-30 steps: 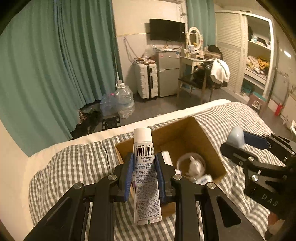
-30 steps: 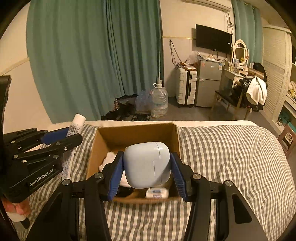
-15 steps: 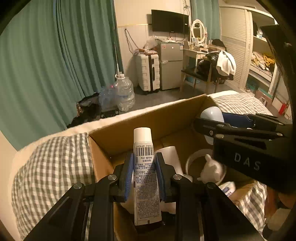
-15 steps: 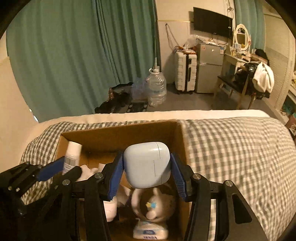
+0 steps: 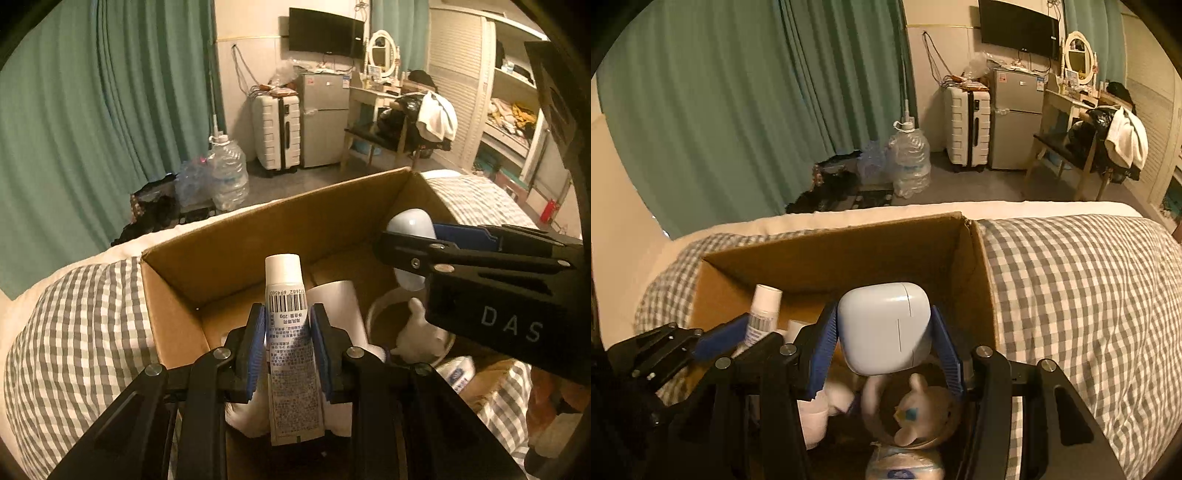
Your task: Organize objects
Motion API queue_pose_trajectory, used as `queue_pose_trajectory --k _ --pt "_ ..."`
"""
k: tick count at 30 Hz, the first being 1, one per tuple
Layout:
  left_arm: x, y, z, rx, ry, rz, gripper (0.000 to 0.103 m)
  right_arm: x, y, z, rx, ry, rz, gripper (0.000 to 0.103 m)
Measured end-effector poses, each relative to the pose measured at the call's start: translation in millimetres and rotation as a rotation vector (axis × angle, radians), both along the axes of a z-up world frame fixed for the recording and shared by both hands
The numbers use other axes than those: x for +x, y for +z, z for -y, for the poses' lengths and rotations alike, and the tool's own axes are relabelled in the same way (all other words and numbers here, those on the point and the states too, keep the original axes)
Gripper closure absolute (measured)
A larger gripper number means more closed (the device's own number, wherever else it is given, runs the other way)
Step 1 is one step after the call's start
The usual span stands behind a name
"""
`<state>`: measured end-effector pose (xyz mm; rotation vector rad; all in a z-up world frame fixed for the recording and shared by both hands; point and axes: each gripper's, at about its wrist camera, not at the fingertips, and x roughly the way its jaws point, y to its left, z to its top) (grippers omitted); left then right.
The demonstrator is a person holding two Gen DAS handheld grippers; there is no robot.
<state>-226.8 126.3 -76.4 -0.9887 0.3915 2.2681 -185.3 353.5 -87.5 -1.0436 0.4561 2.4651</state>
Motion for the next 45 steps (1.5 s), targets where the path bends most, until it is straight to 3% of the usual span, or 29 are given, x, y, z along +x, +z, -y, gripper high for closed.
queue_pose_trajectory --k 3,4,11,16,21,27,35,39,45 --pt "5 11 4 -0.002 0.009 -0.024 0.028 5 11 1 -0.003 -0.004 -0.033 0.042" --pt "7 16 6 0.011 0.014 -0.038 0.024 8 18 2 -0.007 -0.007 -0.051 0.041" --pt "32 73 24 0.054 0.044 -0.096 0.021 43 80 10 0.008 -0.042 -0.144 0.035" --pt "61 141 50 0.123 0.074 -0.177 0.008 81 151 33 0.068 -0.047 -0.224 0.033" --pt "97 199 84 0.190 0.121 -0.261 0.004 127 216 69 0.142 -0.043 -0.308 0.027" --pt "137 232 104 0.213 0.154 -0.312 0.003 177 256 100 0.216 -0.034 -0.360 0.021" --pt "172 229 109 0.215 0.178 -0.395 0.000 220 258 116 0.284 -0.032 -0.399 0.009" --pt "177 205 111 0.230 0.226 -0.441 0.000 225 234 114 0.305 -0.031 -0.418 0.007" --pt "168 148 109 0.243 0.281 -0.464 0.000 212 166 104 0.331 -0.038 -0.383 0.007"
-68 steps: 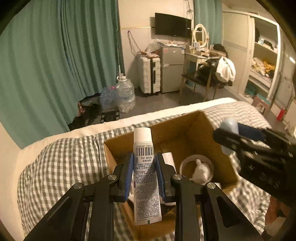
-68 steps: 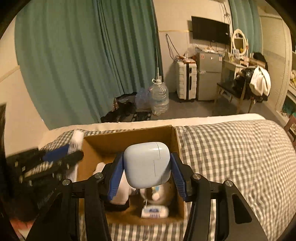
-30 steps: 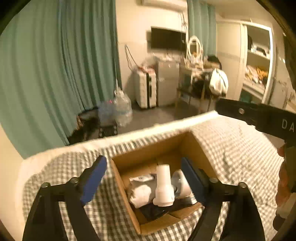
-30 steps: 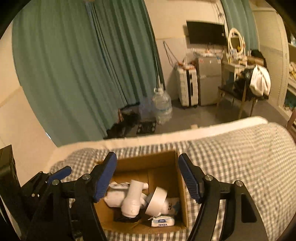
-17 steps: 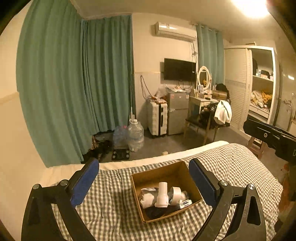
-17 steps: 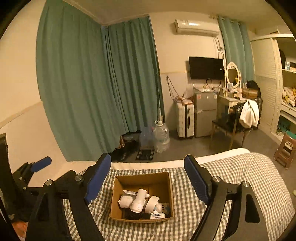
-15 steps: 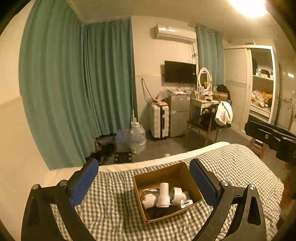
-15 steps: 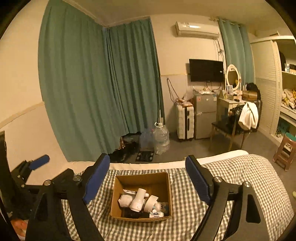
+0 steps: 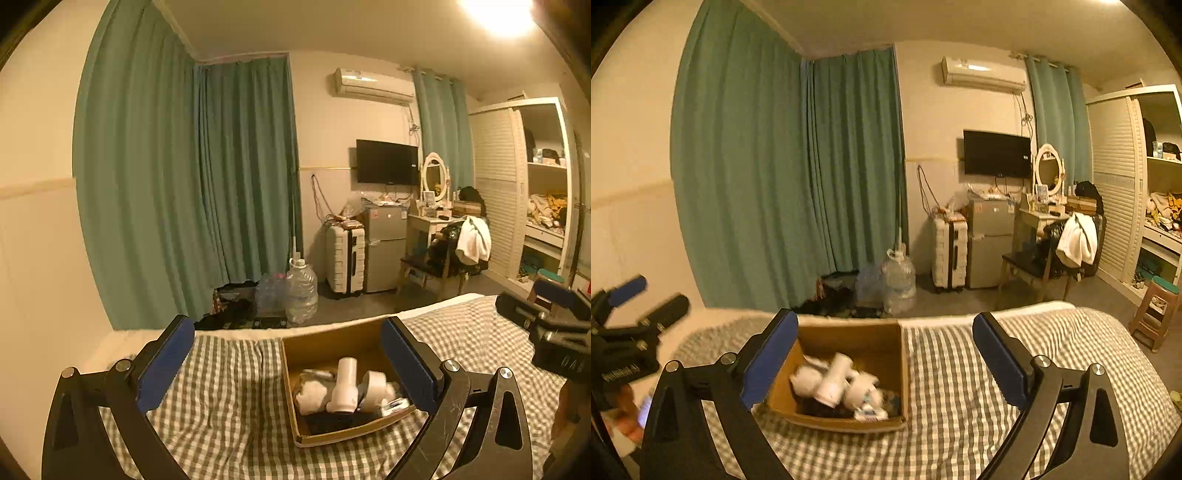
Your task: Organize objects
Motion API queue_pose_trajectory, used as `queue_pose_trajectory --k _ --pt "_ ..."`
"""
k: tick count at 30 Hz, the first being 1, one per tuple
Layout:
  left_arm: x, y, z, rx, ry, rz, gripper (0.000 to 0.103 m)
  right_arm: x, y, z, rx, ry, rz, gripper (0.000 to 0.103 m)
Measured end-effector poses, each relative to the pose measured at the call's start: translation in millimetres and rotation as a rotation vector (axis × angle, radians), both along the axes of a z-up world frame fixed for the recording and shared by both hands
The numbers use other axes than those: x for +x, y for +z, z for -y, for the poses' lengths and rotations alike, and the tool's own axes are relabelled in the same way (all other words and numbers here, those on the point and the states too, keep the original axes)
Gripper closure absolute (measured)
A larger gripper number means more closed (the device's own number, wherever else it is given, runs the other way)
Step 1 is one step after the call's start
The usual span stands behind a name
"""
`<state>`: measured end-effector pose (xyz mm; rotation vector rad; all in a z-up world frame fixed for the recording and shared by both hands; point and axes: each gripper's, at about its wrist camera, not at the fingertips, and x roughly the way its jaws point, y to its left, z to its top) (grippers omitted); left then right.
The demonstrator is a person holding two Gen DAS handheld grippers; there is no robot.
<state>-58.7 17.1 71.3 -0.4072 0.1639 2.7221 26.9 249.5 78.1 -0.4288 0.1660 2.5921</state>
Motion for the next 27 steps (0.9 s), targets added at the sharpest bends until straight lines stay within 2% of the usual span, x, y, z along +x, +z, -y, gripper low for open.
queue_pose_trajectory --k 5,7,11,14,17,21,27 --pt "-24 -45 -10 -0.016 0.027 0.045 0.000 -25 -67 -14 -0.037 0.003 0.046 0.007" --pt "-30 -60 -15 -0.030 0.018 0.065 0.000 -37 -87 -22 -0.063 0.010 0.081 0.007" --pt "-35 -98 -22 -0.069 0.015 0.120 0.000 -49 -123 -26 -0.049 -0.010 0.128 0.007" --pt "-32 -117 -25 -0.100 0.018 0.128 0.000 -52 -137 -29 -0.062 -0.014 0.137 0.007" --pt "-34 -119 -24 -0.096 0.011 0.156 0.000 -52 -142 -27 -0.057 -0.020 0.140 0.007" --pt "-34 -118 -19 -0.068 0.017 0.154 0.000 -49 -143 -22 -0.054 -0.025 0.135 0.007" --pt "-35 -121 -22 -0.089 0.019 0.156 0.000 -45 -145 -24 -0.072 -0.035 0.130 0.007"
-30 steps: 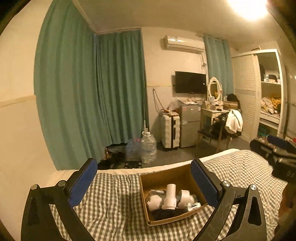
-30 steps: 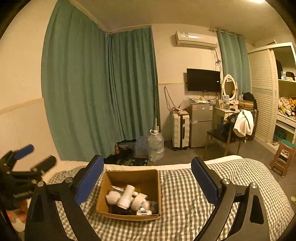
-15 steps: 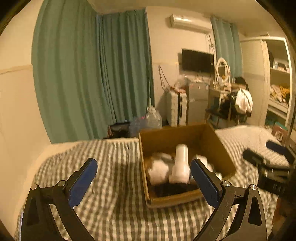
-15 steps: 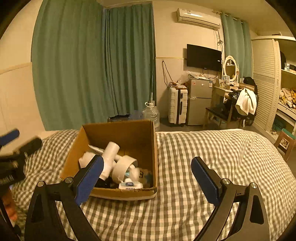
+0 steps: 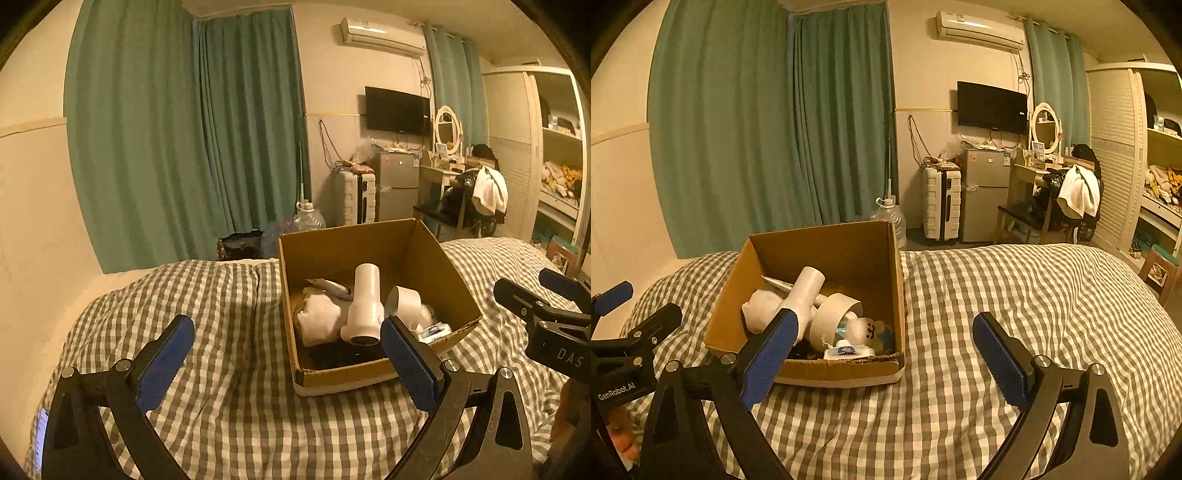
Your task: Organize objects
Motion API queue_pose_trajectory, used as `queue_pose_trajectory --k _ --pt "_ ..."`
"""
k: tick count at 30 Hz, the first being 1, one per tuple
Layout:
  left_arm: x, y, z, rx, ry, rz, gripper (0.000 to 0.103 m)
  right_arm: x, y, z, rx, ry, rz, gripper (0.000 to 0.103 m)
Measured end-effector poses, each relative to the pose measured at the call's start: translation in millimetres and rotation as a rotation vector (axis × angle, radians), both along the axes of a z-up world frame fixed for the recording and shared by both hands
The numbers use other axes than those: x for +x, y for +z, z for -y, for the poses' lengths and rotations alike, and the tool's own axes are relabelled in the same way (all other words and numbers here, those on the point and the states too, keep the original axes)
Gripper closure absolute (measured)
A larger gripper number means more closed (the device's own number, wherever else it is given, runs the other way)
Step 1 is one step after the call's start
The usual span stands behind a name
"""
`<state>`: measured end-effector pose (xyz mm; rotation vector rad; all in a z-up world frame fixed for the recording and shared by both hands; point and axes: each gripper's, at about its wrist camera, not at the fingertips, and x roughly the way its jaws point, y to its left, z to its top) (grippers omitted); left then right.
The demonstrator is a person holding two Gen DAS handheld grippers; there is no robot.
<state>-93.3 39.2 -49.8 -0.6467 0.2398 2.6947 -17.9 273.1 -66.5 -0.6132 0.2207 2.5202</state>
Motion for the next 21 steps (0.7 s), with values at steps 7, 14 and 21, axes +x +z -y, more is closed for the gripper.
queue_pose_trajectory --k 7,14,21 --pt "-1.0 -4.0 -2.5 -0.017 -0.008 0.008 0.000 -0.2 0.0 4.8 0.012 0.010 -0.005 0.007" --pt "-1.6 -5.1 -3.0 -0.020 -0.011 0.012 0.000 -3.8 -3.1 6.3 0.018 0.014 0.010 0.007" --pt "-1.1 -6.6 -2.4 -0.023 -0.008 0.014 0.000 -6.6 -6.0 7.3 0.019 0.014 0.020 0.007"
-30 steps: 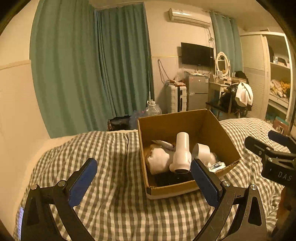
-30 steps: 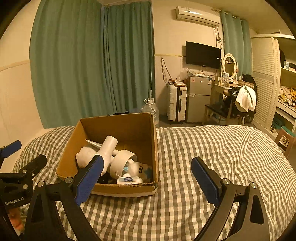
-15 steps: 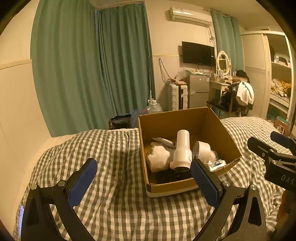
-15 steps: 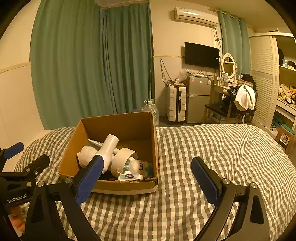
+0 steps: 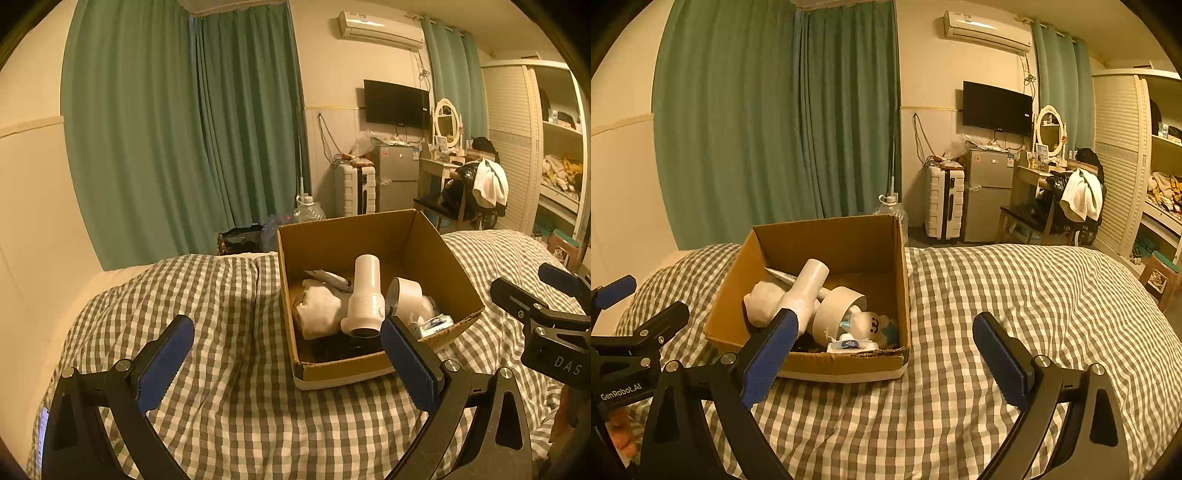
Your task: Organize objects
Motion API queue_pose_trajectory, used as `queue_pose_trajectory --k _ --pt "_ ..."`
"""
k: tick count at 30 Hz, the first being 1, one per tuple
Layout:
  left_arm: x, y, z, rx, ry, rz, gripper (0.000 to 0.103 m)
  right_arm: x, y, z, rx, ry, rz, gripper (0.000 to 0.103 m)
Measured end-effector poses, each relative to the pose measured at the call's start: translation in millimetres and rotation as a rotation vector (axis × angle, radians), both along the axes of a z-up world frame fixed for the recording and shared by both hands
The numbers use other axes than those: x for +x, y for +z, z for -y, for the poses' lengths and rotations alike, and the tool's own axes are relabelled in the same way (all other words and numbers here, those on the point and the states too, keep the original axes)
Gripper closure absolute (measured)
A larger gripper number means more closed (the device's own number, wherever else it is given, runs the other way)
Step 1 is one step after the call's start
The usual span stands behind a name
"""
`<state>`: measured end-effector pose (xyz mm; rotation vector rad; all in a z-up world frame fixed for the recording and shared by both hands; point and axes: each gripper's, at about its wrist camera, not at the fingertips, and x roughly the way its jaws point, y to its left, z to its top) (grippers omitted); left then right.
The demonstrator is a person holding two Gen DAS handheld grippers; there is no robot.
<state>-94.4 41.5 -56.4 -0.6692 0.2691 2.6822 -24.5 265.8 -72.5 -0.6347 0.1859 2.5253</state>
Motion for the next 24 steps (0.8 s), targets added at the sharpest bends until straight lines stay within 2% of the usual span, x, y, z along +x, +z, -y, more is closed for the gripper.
queue_pose_trajectory --k 13,24 --pt "-1.1 -0.6 1.2 0.004 -0.019 0.021 0.000 -1.7 -0.1 0.0 -0.006 -0.003 0.002 0.007" --pt "1.4 -1.1 -0.9 -0.017 -0.014 0.001 0.000 -3.0 -2.8 0.1 -0.008 -0.006 0.009 0.007"
